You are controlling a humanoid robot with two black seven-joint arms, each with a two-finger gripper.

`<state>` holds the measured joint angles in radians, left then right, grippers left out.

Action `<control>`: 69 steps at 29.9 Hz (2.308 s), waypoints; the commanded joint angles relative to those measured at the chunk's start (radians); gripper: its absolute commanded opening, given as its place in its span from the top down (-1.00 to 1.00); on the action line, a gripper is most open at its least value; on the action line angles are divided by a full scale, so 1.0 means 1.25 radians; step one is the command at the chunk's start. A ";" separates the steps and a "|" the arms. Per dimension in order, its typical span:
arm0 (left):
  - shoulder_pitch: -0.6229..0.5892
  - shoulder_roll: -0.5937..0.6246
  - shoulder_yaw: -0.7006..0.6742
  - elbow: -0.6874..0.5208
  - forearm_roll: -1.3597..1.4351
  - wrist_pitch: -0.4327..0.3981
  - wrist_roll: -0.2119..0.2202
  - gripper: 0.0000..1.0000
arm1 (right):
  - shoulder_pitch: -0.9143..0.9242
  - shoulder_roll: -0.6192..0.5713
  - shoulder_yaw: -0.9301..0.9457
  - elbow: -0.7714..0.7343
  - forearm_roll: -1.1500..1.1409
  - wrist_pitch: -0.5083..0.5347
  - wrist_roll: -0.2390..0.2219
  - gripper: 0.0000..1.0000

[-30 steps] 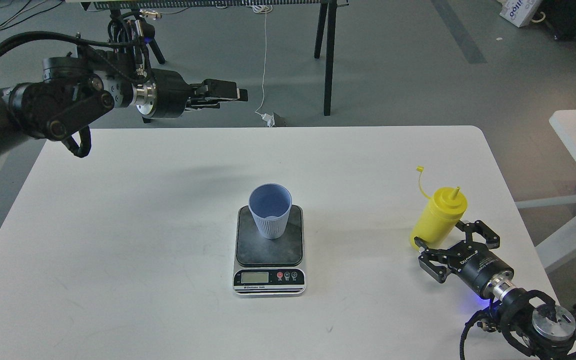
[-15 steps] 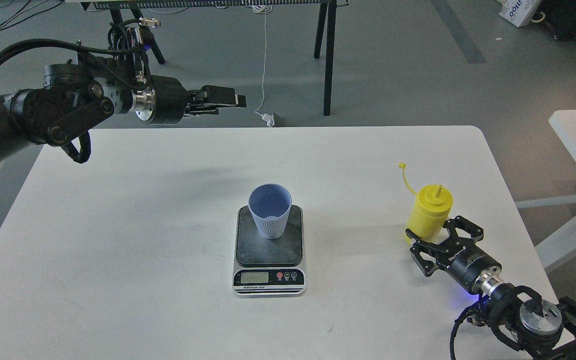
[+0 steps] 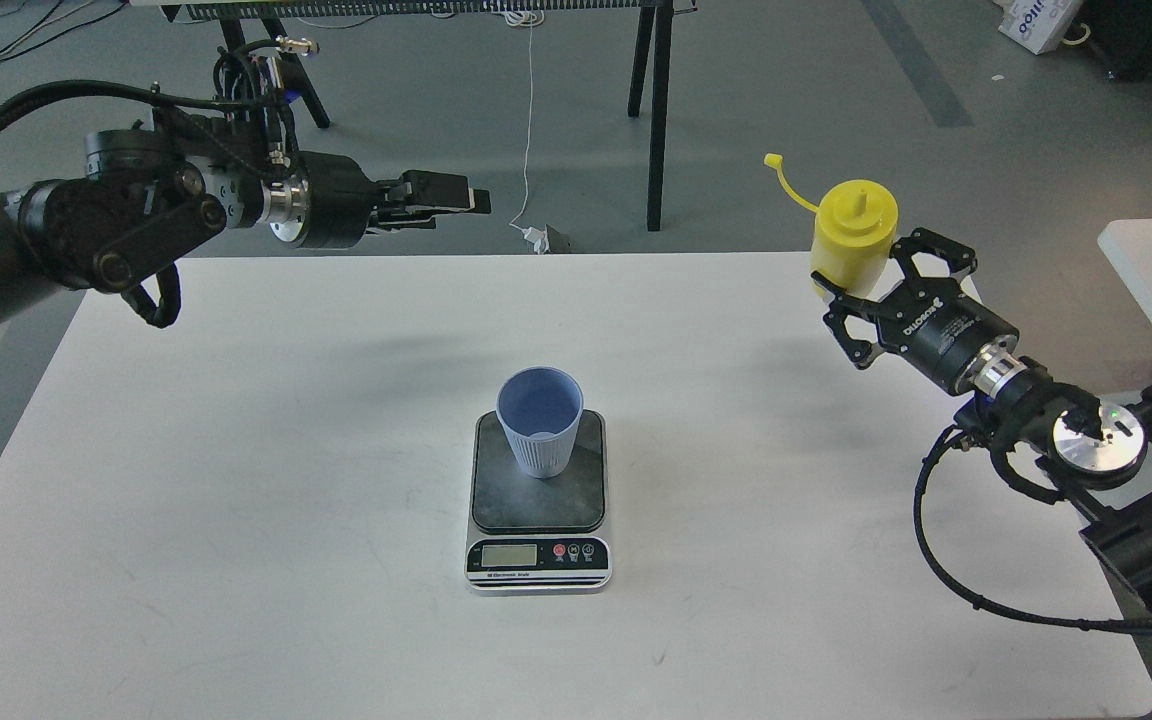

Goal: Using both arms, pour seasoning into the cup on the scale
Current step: 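Carry the bottle above the cup and tilt the nozzle downward, then hold the inverted bottle over the cup to pour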

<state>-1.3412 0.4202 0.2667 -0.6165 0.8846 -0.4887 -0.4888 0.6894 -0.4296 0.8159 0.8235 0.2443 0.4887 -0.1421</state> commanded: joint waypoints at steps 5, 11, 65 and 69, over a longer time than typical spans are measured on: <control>-0.001 0.045 -0.045 0.051 -0.134 0.000 0.000 -0.74 | 0.176 0.028 -0.043 -0.035 -0.244 0.000 0.006 0.66; 0.010 0.075 -0.053 0.120 -0.279 0.000 0.000 -0.74 | 0.251 0.063 -0.110 -0.037 -0.382 0.000 0.018 0.67; 0.086 0.151 -0.116 0.120 -0.483 0.000 0.000 -0.75 | 0.466 0.297 -0.456 -0.108 -1.021 -0.126 0.127 0.67; 0.090 0.152 -0.116 0.120 -0.483 0.000 0.000 -0.75 | 0.468 0.308 -0.456 -0.120 -1.023 -0.128 0.127 0.67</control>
<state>-1.2327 0.6090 0.1211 -0.4664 0.2811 -0.4887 -0.4887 1.2723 -0.0559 0.2460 0.6871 -1.0328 0.3315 0.0171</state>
